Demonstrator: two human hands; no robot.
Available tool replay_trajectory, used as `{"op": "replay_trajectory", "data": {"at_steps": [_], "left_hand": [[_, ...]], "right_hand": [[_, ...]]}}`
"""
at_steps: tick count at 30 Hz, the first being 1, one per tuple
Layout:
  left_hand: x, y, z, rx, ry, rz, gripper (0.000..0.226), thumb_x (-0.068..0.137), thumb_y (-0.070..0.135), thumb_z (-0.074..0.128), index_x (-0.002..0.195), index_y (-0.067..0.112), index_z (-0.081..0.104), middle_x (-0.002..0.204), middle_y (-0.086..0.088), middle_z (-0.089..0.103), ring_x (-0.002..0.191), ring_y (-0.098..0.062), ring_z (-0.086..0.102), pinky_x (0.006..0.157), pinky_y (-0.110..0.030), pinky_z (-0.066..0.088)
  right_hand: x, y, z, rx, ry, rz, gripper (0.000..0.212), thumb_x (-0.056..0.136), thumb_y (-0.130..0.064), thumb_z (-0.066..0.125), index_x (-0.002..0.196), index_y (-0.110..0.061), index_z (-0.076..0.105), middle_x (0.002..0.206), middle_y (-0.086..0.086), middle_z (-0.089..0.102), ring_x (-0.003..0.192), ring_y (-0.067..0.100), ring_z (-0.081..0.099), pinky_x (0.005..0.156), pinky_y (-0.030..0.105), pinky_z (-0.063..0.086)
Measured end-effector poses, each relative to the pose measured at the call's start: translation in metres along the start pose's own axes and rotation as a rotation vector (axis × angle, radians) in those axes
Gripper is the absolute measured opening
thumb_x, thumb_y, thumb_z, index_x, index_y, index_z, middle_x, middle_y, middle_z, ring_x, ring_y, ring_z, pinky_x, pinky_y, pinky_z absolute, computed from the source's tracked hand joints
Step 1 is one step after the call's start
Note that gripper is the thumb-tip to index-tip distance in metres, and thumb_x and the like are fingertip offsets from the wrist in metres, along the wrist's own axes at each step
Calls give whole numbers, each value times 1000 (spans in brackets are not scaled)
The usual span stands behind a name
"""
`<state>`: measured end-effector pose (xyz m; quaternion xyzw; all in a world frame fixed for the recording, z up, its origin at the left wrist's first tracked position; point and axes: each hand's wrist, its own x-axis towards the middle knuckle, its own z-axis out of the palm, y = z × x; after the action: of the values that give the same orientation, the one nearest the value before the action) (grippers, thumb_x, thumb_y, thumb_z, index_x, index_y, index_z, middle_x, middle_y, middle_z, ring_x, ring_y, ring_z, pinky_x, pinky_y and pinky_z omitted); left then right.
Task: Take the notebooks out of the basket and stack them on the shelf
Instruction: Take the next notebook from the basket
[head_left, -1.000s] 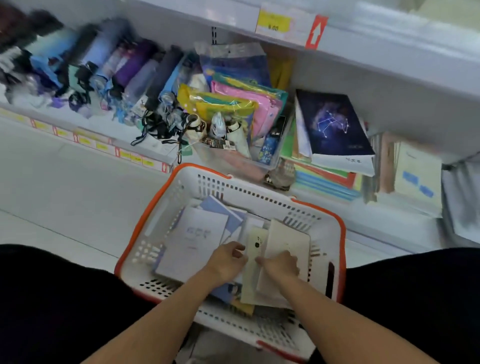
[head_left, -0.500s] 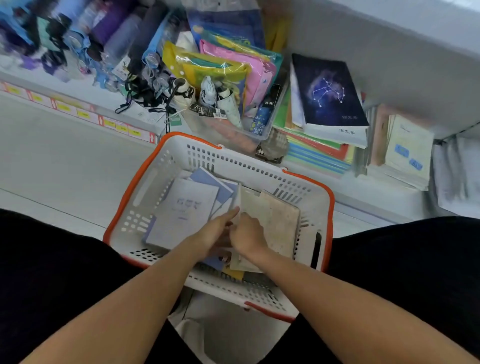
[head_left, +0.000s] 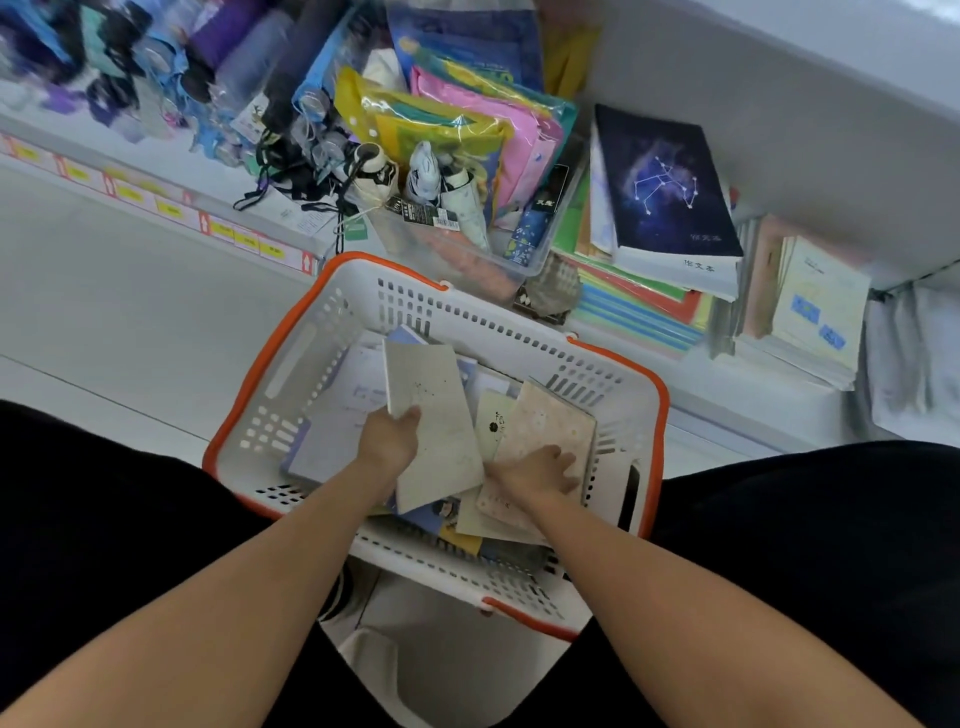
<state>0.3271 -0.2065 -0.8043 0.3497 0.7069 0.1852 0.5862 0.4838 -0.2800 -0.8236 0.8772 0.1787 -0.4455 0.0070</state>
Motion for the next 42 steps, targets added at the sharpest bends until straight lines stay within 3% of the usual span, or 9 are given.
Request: {"op": "replay_trajectory", "data": {"at_steps": [3, 6, 15, 20, 26, 30, 37, 39, 42], "left_hand": [[1, 0, -3, 6, 50, 9, 37, 101, 23, 48, 126, -3, 56, 121, -23, 63, 106, -37, 61, 84, -38, 50], [2, 6, -6, 23, 56, 69, 35, 103, 20, 44, 128, -1, 55, 124, -22, 62, 110, -37, 59, 86, -36, 48], [-16, 22, -18, -378, -242, -7, 43, 101, 43, 41, 110, 9, 67, 100, -10, 72, 98, -30, 66, 84, -38, 53], [-19, 40, -45, -529, -443, 58, 68, 91, 72, 32, 130, 24, 59, 122, -7, 69, 114, -25, 64, 99, -44, 47], [-29, 65, -67, -430, -403, 110, 39, 87, 8, 66, 126, 8, 60, 114, -14, 71, 104, -34, 68, 89, -50, 54], [-51, 133, -92, -455, -525, 231, 43, 83, 14, 67, 125, 6, 61, 118, -17, 69, 104, -35, 68, 82, -44, 57], [-125, 283, -136, -198, -470, 692, 33, 89, 30, 64, 120, 18, 63, 101, -5, 75, 84, -27, 73, 66, -36, 57], [-139, 314, -142, -30, -430, 811, 22, 97, 31, 56, 113, 17, 61, 79, -10, 69, 51, -21, 60, 41, -23, 40], [-148, 362, -140, -126, -344, 899, 21, 103, 25, 46, 114, 10, 57, 63, -1, 55, 39, -12, 32, 39, -18, 21]], "right_hand": [[-2, -3, 4, -44, 36, -53, 87, 84, -51, 57, 148, -1, 26, 157, 22, 19, 137, 44, 32, 110, 49, 37], [-13, -8, -10, 1, 137, -251, 25, 97, -26, 44, 82, -10, 55, 103, 13, 62, 83, 26, 59, 69, 30, 48], [-111, -65, 10, -229, 234, -1041, 26, 91, -19, 47, 116, -15, 53, 98, 8, 68, 86, 30, 66, 69, 40, 54], [-109, -78, -17, -98, 46, -1029, 32, 93, -45, 54, 117, -29, 68, 114, -5, 72, 106, 17, 65, 89, 36, 53], [-97, -89, -63, 71, 235, -802, 68, 78, -52, 72, 135, -22, 51, 137, 0, 53, 123, 20, 52, 100, 39, 47], [-125, -107, -104, 621, -374, -841, 25, 97, -28, 60, 121, -21, 64, 123, 4, 70, 107, 18, 69, 94, 43, 55], [-221, -188, -209, 866, -9, -1250, 27, 98, -13, 57, 123, -21, 63, 113, -3, 73, 103, 19, 71, 88, 42, 57], [-241, -210, -244, 927, 67, -1265, 24, 97, -13, 60, 120, -21, 62, 112, -4, 73, 101, 17, 71, 89, 45, 58], [-267, -237, -287, 966, -64, -1253, 27, 98, -11, 58, 124, -19, 56, 115, 1, 72, 95, 18, 72, 81, 42, 61]]}}
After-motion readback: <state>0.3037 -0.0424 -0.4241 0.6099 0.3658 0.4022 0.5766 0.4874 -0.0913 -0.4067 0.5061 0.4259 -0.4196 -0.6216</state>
